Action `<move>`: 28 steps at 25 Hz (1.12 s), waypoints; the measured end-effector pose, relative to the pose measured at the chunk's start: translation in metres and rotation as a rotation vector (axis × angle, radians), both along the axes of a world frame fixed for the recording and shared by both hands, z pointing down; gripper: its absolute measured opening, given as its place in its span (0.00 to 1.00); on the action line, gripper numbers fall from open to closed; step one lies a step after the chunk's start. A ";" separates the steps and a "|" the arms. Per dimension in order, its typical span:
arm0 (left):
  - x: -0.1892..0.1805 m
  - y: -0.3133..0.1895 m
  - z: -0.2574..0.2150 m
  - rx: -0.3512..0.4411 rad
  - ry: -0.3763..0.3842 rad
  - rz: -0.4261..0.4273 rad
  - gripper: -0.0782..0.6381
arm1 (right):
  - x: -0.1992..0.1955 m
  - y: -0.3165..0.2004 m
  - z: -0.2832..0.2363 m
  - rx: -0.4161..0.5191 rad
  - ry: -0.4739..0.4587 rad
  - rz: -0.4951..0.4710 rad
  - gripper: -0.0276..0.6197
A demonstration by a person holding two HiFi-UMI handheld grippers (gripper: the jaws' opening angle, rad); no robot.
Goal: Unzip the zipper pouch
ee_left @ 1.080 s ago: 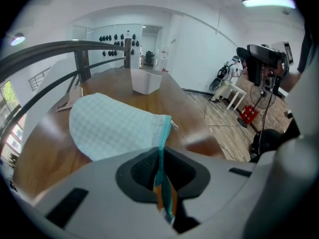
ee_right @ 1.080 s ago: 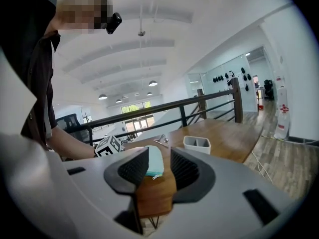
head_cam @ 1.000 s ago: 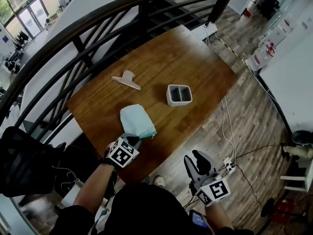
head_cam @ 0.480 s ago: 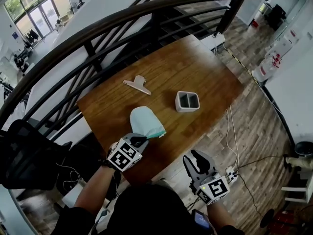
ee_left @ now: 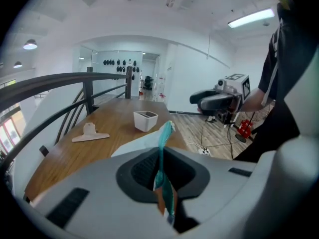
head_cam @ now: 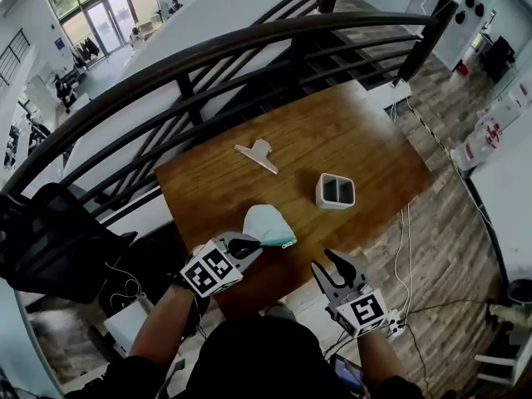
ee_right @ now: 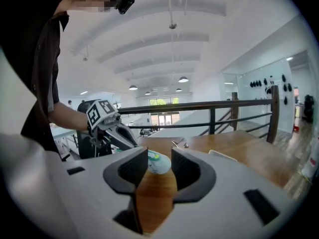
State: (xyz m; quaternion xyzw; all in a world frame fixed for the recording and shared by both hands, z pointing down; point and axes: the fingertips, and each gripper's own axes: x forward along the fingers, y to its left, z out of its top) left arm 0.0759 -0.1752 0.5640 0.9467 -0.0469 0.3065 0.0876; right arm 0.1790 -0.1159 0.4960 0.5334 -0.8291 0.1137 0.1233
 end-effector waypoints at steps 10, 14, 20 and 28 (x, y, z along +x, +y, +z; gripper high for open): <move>-0.006 0.009 -0.011 -0.029 -0.008 0.032 0.15 | -0.033 -0.027 0.034 0.007 0.221 -0.422 0.38; -0.014 0.006 -0.011 -0.065 0.005 -0.001 0.15 | -0.042 -0.038 0.062 -0.025 0.290 -0.537 0.40; -0.022 0.004 -0.008 -0.108 0.013 -0.031 0.15 | -0.062 -0.049 0.075 -0.029 0.319 -0.652 0.40; -0.027 0.006 -0.009 -0.114 0.013 -0.026 0.15 | -0.079 -0.056 0.080 0.011 0.421 -0.775 0.33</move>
